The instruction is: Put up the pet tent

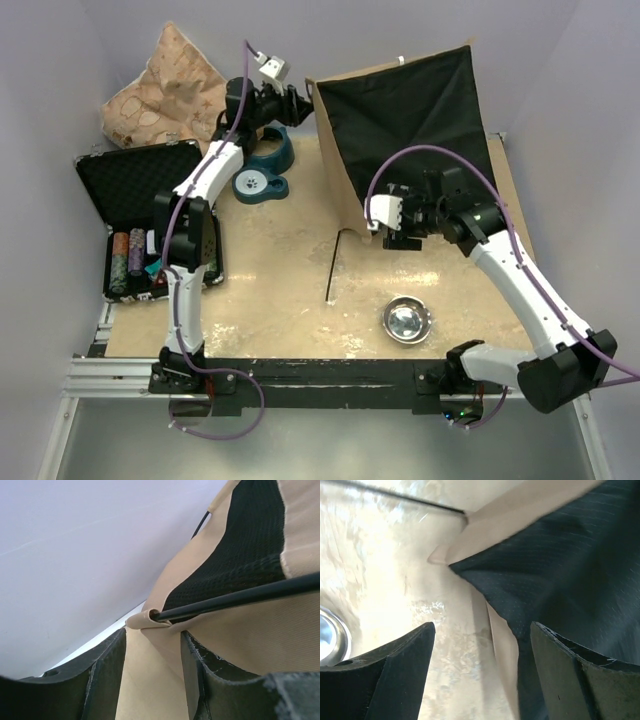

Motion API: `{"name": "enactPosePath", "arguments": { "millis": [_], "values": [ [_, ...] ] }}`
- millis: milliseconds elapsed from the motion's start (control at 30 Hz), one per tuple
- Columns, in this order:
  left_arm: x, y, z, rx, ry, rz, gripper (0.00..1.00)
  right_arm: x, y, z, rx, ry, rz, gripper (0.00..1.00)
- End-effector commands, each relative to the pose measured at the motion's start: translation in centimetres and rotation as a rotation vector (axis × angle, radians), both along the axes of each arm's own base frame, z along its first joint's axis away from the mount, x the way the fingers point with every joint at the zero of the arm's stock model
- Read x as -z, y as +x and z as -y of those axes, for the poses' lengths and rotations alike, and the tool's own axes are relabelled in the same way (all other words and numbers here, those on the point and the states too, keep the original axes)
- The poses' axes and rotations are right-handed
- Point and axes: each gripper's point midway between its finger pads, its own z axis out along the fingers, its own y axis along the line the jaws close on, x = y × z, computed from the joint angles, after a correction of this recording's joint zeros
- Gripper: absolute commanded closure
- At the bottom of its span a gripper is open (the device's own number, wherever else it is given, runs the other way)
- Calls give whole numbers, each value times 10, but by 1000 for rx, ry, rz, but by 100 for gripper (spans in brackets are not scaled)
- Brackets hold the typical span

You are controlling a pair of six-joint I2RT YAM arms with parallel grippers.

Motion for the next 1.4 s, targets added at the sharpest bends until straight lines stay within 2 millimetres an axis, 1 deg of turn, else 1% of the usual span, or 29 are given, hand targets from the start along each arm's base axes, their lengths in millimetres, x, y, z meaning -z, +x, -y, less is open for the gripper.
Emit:
{"name": "enactPosePath", "arguments": {
  "millis": [0, 100, 167, 333, 467, 600, 667, 733, 800, 900, 933, 967, 1000, 1033, 1067, 1100, 1133, 1200, 1300, 1333, 1367],
  "values": [
    [2, 5, 1, 27, 2, 10, 48, -3, 12, -15, -266, -102, 188, 19],
    [11, 9, 1, 29, -4, -10, 48, 8, 20, -27, -318, -85, 222, 19],
    [13, 11, 1, 30, -8, -13, 48, 21, 24, -29, -339, -99, 251, 18],
    [20, 19, 0, 30, -11, -18, 48, 42, 33, -37, -396, -111, 327, 18],
    [24, 24, -2, 28, -15, -27, 48, 52, 43, -43, -413, -101, 377, 20],
    [28, 26, -5, 27, -21, -32, 48, 66, 51, -46, -416, -103, 381, 28],
    [29, 28, -7, 25, -29, -37, 48, 70, 56, -47, -396, -94, 392, 36],
    [30, 28, -8, 26, -36, -44, 48, 67, 61, -49, -376, -72, 420, 44],
    [33, 28, -8, 34, -44, -54, 48, 63, 66, -50, -358, -61, 436, 49],
    [31, 27, -7, 41, -53, -56, 48, 65, 66, -55, -382, -51, 394, 51],
    [33, 27, -7, 44, -54, -60, 48, 69, 65, -55, -393, -64, 376, 50],
    [33, 27, -7, 44, -56, -60, 48, 72, 63, -54, -404, -72, 357, 43],
    [33, 27, -7, 45, -56, -58, 48, 76, 60, -54, -414, -82, 340, 30],
    [33, 27, -7, 43, -56, -58, 48, 77, 59, -53, -428, -88, 336, 22],
    [33, 27, -7, 44, -56, -58, 48, 80, 57, -54, -441, -94, 331, 21],
    [34, 27, -7, 43, -55, -61, 48, 84, 57, -54, -453, -98, 327, 22],
    [35, 27, -7, 41, -55, -64, 48, 86, 57, -55, -456, -98, 324, 26],
    [37, 27, -7, 41, -53, -68, 48, 90, 63, -58, -445, -86, 316, 41],
    [37, 25, -7, 44, -49, -69, 48, 88, 73, -58, -392, -67, 328, 70],
    [35, 25, -8, 44, -47, -65, 48, 84, 75, -58, -372, -55, 328, 83],
    [34, 24, -8, 47, -46, -62, 48, 79, 77, -58, -350, -40, 322, 93]
  ]
}}
